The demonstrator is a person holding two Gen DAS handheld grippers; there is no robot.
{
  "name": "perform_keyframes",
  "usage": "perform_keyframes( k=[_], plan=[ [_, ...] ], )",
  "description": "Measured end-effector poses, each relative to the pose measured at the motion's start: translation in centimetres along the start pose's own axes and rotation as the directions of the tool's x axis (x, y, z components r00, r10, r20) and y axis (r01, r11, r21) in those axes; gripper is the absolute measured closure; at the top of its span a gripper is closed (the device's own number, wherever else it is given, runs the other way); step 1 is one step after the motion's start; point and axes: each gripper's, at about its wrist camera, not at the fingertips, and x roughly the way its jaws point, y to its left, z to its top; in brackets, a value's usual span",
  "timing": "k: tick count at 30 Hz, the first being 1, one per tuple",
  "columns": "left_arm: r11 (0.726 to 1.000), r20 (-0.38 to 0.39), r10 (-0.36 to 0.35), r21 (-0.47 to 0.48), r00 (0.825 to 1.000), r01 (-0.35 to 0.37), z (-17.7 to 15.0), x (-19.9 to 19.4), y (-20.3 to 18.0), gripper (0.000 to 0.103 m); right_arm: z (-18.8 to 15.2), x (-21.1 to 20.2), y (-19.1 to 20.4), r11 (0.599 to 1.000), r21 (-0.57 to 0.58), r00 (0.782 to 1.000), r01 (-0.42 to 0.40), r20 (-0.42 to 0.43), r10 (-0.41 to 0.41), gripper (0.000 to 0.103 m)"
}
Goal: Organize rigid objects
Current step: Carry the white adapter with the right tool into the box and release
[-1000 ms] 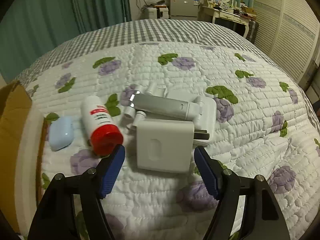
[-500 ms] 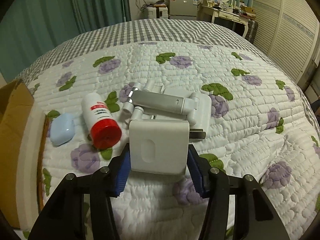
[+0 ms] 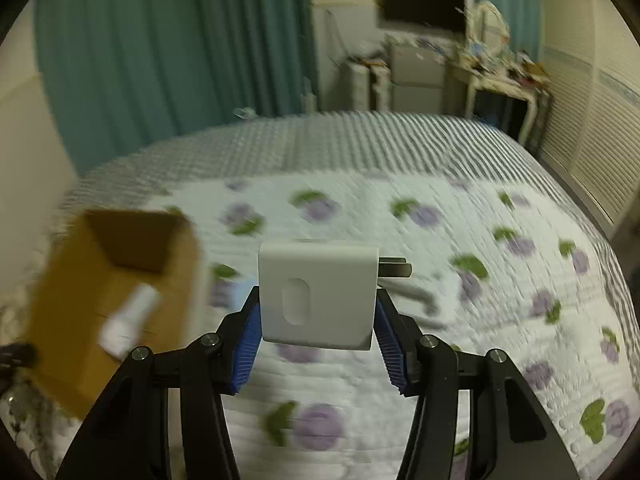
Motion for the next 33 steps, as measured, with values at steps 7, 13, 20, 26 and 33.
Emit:
perform_keyframes(
  k=[7,13,20,26,33],
  plan=[
    [1.000,-0.001,-0.003,-0.002,1.000,0.003,0.1,-0.1,0.0,0.094,1.2,-2.9,6.2,0.985,-0.124,0.991,-0.119,0.048,0.125,0.050],
    [1.000,-0.001,-0.005,-0.005,1.000,0.005,0.1,-0.1,-0.1,0.094,-0.2,-2.3,11.3,0.957,-0.213,0.980,-0.196,-0.002,0.200,0.051],
    [1.000,-0.002,-0.013,-0.007,1.000,0.013,0.1,-0.1,-0.1,0.094,-3.5,0.2,14.6,0.928,-0.289,0.972,-0.235,-0.098,0.215,0.051],
    [1.000,-0.001,-0.016,-0.006,1.000,0.016,0.1,-0.2,-0.1,0.094,-5.2,1.4,16.2,0.914,-0.331,0.970,-0.237,-0.139,0.201,0.051],
    [1.000,-0.001,-0.016,-0.005,1.000,0.016,0.1,-0.1,0.0,0.094,-5.1,1.1,16.5,0.917,-0.339,0.978,-0.208,-0.099,0.186,0.043]
  ],
)
